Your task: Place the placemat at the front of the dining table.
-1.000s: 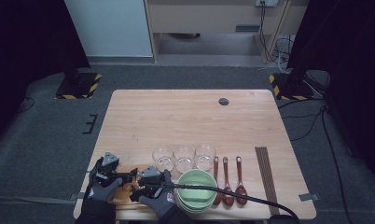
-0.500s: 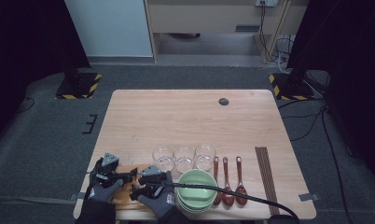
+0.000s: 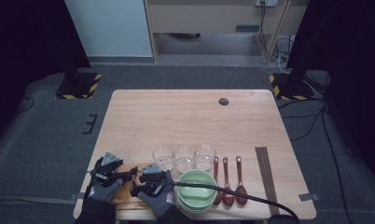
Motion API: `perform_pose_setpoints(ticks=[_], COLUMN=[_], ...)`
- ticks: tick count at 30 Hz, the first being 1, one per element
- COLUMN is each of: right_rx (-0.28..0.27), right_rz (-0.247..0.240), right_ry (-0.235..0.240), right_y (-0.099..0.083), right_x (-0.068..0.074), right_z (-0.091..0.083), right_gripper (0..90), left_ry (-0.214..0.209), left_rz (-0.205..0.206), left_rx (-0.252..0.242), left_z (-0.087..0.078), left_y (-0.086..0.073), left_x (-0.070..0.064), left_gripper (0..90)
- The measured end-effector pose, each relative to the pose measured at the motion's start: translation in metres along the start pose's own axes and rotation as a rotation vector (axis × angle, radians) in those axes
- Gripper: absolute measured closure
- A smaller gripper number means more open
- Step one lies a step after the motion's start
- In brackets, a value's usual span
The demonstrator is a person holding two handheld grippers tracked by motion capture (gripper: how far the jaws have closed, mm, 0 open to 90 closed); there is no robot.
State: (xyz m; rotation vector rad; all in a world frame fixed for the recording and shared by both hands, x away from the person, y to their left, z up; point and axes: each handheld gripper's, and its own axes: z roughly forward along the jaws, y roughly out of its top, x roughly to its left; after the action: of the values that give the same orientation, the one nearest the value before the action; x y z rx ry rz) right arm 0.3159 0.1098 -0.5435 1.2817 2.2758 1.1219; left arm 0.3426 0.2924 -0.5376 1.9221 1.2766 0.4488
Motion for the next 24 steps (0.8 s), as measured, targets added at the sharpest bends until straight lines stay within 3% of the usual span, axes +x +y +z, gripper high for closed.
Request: perform_pose_setpoints(ticks=[24], right_rx=[-0.001], right_rz=[0.003], right_ry=[-0.006], right_y=[-0.0013], right_x=[0.0011], right_z=[-0.0012], right_gripper=[5.4], left_ry=[0.056], left_rz=[-0.05], left_rx=[-0.018], left_z=[-0.001], left_y=[-0.003], left_x=[-0.0066], left_gripper=[23.2])
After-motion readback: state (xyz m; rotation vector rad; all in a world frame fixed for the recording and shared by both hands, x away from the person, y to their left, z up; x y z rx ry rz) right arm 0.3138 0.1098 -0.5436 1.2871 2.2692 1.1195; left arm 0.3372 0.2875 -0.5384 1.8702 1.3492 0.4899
